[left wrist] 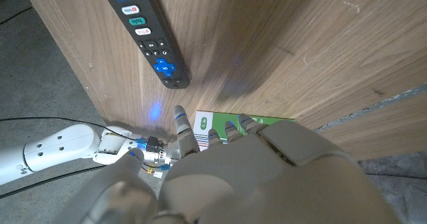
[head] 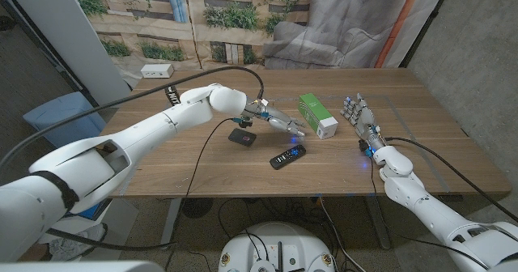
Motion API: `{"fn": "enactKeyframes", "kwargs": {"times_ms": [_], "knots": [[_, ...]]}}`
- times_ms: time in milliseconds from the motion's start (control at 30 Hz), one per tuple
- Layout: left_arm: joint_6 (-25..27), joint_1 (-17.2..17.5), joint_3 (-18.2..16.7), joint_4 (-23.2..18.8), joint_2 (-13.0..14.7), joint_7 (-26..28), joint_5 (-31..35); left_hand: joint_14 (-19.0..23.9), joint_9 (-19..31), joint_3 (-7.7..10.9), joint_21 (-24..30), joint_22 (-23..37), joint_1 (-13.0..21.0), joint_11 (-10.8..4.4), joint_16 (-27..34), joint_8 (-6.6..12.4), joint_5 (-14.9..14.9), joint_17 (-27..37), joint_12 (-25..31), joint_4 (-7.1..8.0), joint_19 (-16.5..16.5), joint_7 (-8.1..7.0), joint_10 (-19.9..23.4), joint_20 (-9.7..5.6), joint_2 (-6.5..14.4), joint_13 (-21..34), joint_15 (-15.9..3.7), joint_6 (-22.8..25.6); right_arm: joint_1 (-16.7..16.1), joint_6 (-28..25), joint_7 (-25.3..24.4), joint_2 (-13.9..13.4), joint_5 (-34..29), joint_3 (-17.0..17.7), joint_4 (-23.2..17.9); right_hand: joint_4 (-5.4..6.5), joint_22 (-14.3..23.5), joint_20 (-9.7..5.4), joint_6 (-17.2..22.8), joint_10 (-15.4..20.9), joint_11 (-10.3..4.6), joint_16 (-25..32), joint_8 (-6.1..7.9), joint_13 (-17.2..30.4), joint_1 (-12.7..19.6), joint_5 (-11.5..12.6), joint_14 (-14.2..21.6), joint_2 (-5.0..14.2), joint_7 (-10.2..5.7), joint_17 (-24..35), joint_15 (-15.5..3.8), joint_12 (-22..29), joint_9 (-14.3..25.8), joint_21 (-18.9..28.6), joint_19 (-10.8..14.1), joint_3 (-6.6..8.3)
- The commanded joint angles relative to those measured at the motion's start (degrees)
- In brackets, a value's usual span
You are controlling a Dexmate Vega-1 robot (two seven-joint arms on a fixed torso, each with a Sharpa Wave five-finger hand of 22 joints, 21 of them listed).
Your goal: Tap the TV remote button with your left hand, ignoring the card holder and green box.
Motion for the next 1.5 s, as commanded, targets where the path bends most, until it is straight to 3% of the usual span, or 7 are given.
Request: {"fn": "enactKeyframes", "kwargs": {"times_ms": [33,367,700,1100,1500], "knots": [[2.42,3.67,-3.65,-6.8,4.14,2.63,-0.05,-12.81,0.05,0.61,0.33,0.18,0.6,0.35,0.37,-0.07,0.52,-0.06,0.35,-0.01,-10.82,-0.27,-5.05,-3.57,7.79,0.11,-0.29,-0.41,-0.61,-1.2,-2.35,-1.03,-1.04,-0.09,-2.81,0.1,0.27,-0.24,-0.05,-0.19,-0.23,0.28,0.05,0.05,-0.35,0.26,-0.31,0.45,-0.36,0.16,-0.28,0.21,0.18,0.37,0.01,0.48],[3.99,6.94,-7.51,-11.16,7.75,5.92,0.18,-11.31,0.06,1.78,0.59,0.09,0.87,0.02,0.44,-0.06,0.54,-0.15,0.58,-0.25,-9.31,-0.85,-3.26,-3.54,7.61,0.09,-0.49,-0.53,-1.51,-3.73,-5.99,-2.8,-2.48,-0.02,-7.68,0.02,0.26,-0.72,-0.13,-0.13,-0.24,0.25,0.01,0.04,-0.3,0.27,-0.42,0.47,-0.25,0.02,-0.77,0.23,0.17,0.35,-0.02,0.64],[4.04,8.41,-9.68,-11.08,8.99,8.44,-0.12,-9.8,0.06,2.9,0.86,0.02,1.08,0.01,0.46,-0.08,0.51,-0.23,0.76,-0.45,-7.62,-1.43,-1.46,-3.54,7.44,0.08,-0.71,-0.75,-2.65,-6.0,-10.2,-4.16,-4.04,0.22,-12.56,-0.02,0.25,-0.82,-0.18,-0.07,-0.29,0.29,0.0,0.03,-0.33,0.27,-0.39,0.45,-0.19,-0.11,-1.01,0.25,0.17,0.33,-0.08,0.76],[11.6,14.83,-14.87,-14.32,11.32,16.51,-2.33,-7.84,0.07,4.38,1.13,-0.06,1.28,0.15,0.37,-0.46,0.42,-0.3,0.83,-0.68,-5.28,-2.5,0.81,-3.5,7.17,0.07,-1.21,-2.52,-3.41,-9.7,-14.37,-5.17,-5.37,0.28,-17.01,-0.08,0.25,-0.98,-0.34,0.07,-0.32,0.34,-0.05,0.01,-0.33,0.27,-0.29,0.43,-0.32,-0.25,-1.16,0.28,0.16,0.17,-0.54,0.9],[16.63,20.29,-19.04,-16.1,12.41,26.22,-5.18,-6.22,0.04,5.84,1.22,-0.13,1.59,0.04,0.12,-0.82,0.33,-0.4,0.58,-1.03,-3.16,-3.24,2.3,-3.18,6.99,0.05,-1.54,-5.53,-1.46,-13.11,-13.56,-5.78,-5.98,-0.91,-17.47,-0.1,0.25,-1.31,-0.59,0.27,-0.45,0.51,-0.11,-0.01,-0.37,0.27,0.18,0.4,-0.31,-0.36,-1.3,0.32,0.15,0.15,-0.78,0.98]]}}
